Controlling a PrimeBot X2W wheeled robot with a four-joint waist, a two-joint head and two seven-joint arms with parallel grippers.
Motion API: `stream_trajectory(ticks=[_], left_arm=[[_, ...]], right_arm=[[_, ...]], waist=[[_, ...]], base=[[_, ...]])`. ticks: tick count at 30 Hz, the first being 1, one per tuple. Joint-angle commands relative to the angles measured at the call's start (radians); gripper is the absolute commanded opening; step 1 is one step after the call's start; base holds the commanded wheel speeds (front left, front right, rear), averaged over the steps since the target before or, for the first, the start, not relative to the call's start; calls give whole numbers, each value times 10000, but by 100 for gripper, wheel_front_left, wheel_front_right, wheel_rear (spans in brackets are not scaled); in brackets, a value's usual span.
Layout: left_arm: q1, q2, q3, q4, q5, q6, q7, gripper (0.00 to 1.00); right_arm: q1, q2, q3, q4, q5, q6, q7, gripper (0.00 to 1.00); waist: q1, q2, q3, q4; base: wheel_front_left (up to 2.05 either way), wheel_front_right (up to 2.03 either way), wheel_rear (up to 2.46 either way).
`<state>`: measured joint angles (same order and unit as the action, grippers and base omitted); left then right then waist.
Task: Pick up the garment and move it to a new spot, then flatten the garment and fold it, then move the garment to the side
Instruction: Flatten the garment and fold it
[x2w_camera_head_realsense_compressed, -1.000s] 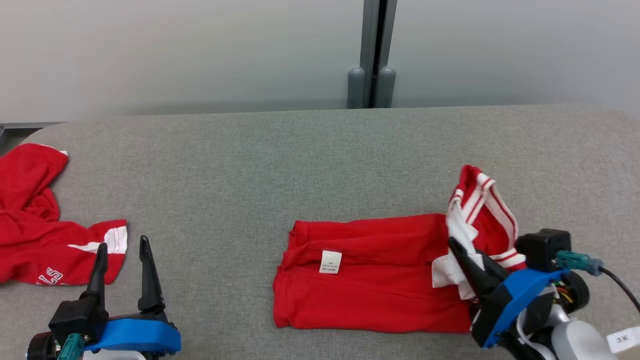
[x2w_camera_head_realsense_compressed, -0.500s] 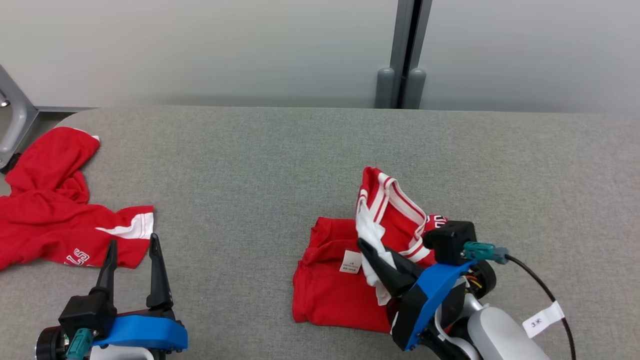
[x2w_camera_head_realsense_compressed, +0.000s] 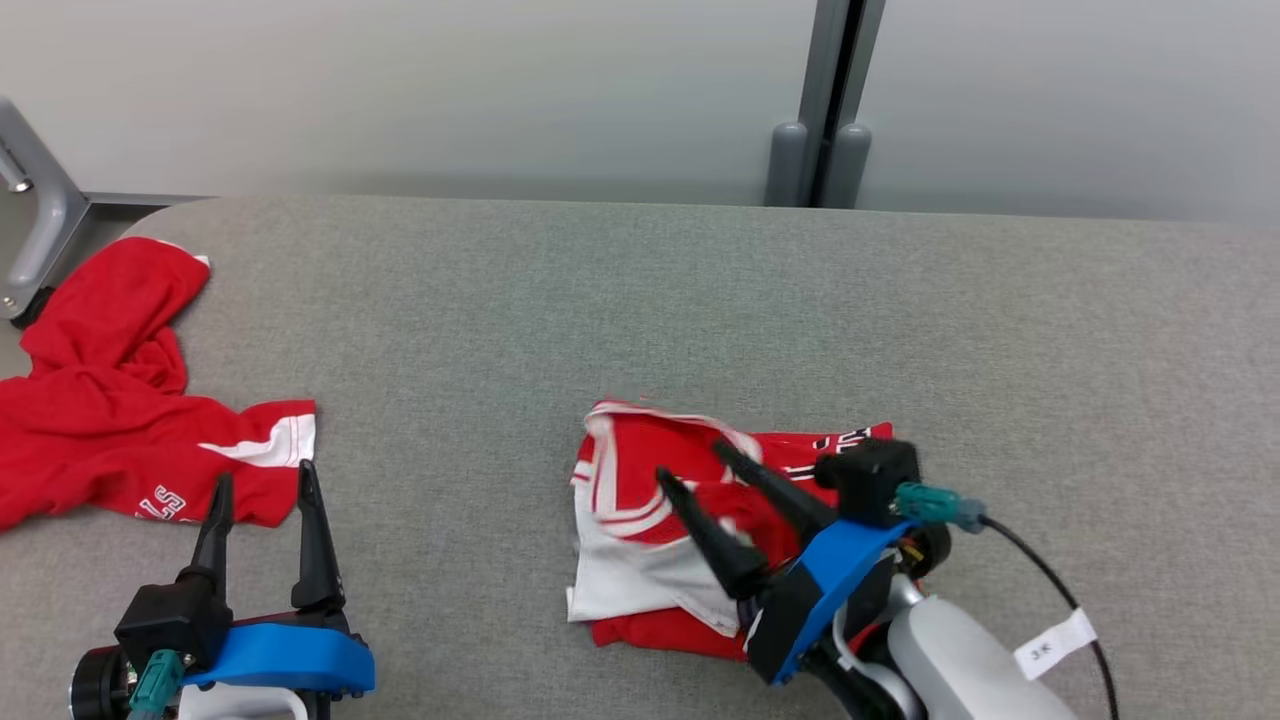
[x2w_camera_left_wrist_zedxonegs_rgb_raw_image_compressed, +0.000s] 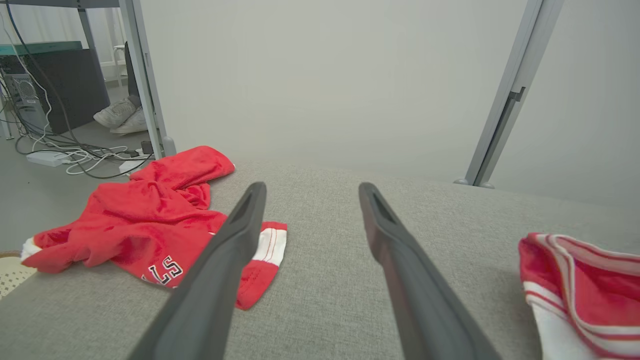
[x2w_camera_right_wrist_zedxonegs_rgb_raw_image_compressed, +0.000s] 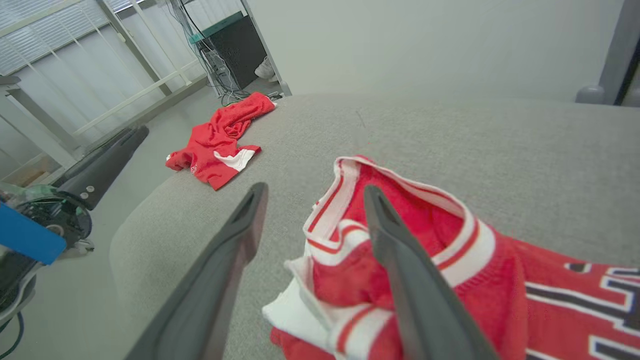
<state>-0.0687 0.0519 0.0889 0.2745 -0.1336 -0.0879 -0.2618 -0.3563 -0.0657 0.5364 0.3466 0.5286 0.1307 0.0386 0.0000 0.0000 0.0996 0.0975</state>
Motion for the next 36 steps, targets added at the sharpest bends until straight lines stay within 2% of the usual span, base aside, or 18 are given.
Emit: stream_trajectory(ticks=[1, 6, 12, 16, 22, 28, 36], left_arm=[[-105, -20, 58, -2, -3, 10, -45, 100], [14, -19, 49, -30, 36, -2, -45, 100], [212, -20, -54, -134, 24, 57, -45, 100], [346, -17, -121, -216, 14, 82, -45, 100], [419, -16, -93, -199, 37, 45, -45, 100], [431, -18, -45, -153, 115, 10, -45, 100], [358, -18, -102, -107, 115, 6, -45, 100]], right_arm=[[-222, -152, -144, -47, -158, 1, -313, 100], [-79, -571, -987, -342, -465, 1, -1151, 100], [676, -1006, -2645, -802, -1063, 1, -1752, 100], [1366, -1027, -3673, -1225, -1418, 1, -1817, 100], [2570, -694, -4733, -2023, -1865, 1, -1601, 100], [3307, -370, -5220, -2490, -2093, 1, -1365, 100], [2964, -237, -4842, -2520, -2211, 1, -1141, 100]], waist=[[0, 0, -68, -107], [0, 0, -257, -398], [0, 0, -434, -732], [0, 0, -510, -927], [0, 0, -607, -1044], [0, 0, -668, -1050], [0, 0, -648, -934]], base=[[0, 0, 0], [0, 0, 0], [0, 0, 0], [0, 0, 0], [0, 0, 0], [0, 0, 0], [0, 0, 0]])
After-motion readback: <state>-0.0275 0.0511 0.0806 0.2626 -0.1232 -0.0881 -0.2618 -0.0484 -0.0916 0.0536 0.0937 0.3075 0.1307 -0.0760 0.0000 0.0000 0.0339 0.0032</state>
